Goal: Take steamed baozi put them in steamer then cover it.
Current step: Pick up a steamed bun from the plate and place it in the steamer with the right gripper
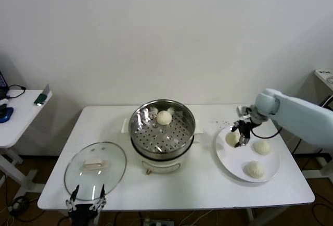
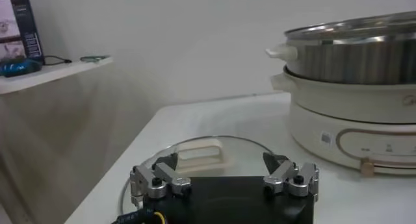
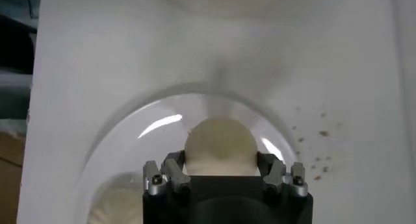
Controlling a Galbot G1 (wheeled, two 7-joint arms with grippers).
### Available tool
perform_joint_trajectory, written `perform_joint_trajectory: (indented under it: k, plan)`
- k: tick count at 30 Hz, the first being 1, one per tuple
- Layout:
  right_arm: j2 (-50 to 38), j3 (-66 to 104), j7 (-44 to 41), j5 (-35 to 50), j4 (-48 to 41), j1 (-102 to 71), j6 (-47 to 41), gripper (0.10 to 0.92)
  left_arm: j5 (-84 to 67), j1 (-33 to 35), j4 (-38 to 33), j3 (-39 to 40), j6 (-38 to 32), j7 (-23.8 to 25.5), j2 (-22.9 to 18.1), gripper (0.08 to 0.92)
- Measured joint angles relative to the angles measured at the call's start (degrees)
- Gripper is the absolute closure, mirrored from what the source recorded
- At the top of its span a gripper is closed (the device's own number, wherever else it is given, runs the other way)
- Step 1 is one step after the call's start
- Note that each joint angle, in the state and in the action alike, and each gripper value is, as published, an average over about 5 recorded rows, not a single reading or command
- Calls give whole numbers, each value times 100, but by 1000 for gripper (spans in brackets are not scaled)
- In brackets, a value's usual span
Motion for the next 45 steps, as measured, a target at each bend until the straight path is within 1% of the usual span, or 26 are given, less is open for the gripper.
perform_joint_trajectory:
  k: [5,11,19,31,45]
  plan:
    - [345,-425,8,766,-25,834,-64,305,91,-4,-21,87,14,-19,-19,177]
    - [932,-655,117,1631,-48,1377,-252,304,121,55,-75,131,-12,-53,-2,177]
    - [1906,-875,305,2343,-111,1542,-483,296,124,31,-117,120,-29,-89,25,177]
    - [3041,-1239,528,2679,-226,1246,-663,293,134,-31,-68,96,-93,-100,77,177]
    - [3876,-1523,595,2712,-745,755,-631,287,96,-57,9,28,-150,-103,164,177]
